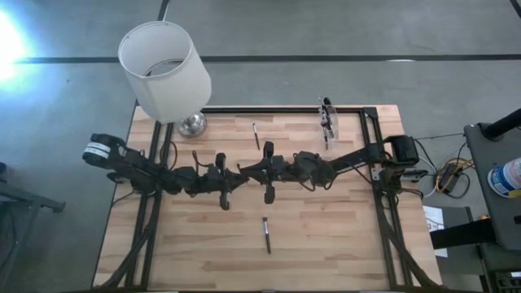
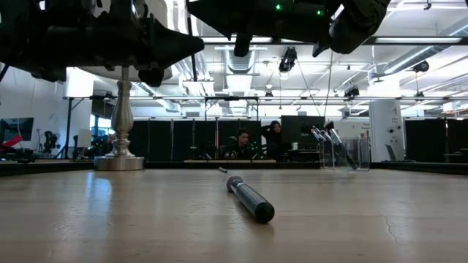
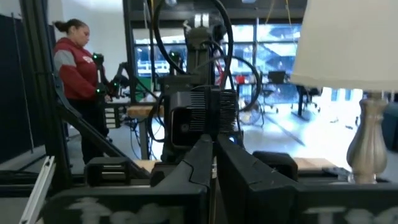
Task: Put items in baskets/containers
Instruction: Put the lash brush into the transparent organizer
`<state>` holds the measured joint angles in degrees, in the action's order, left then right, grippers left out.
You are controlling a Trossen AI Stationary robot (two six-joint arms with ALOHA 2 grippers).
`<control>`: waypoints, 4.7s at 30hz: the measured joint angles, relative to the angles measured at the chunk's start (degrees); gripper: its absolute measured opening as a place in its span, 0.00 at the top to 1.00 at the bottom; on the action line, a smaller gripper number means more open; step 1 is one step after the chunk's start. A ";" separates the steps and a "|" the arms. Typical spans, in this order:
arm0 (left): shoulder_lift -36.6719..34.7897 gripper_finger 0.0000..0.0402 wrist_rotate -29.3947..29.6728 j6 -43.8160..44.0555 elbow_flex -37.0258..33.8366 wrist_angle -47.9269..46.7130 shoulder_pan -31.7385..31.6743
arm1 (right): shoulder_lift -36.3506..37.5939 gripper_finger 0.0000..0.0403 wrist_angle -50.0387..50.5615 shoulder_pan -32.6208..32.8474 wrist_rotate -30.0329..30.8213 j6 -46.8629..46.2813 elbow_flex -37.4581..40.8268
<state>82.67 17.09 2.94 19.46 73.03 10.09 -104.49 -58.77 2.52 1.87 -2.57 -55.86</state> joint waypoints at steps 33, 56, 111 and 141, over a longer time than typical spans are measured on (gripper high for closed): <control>6.96 0.97 33.16 -3.15 7.92 -12.27 1.22 | 4.93 0.71 9.04 -0.44 16.66 2.31 6.46; 8.49 0.97 34.65 -4.63 9.90 -12.75 2.36 | 4.11 0.71 11.79 -0.63 16.70 3.69 0.07; -8.71 0.99 18.32 0.65 -0.92 -16.47 3.28 | 46.51 0.97 50.82 -4.84 27.63 5.86 16.50; -8.23 1.00 17.83 0.26 -0.85 -17.54 3.04 | 54.19 0.97 64.50 -46.84 1.76 -0.48 27.41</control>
<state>74.43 34.92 3.20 18.61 55.48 13.13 -50.31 5.72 -44.32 3.62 -3.05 -28.44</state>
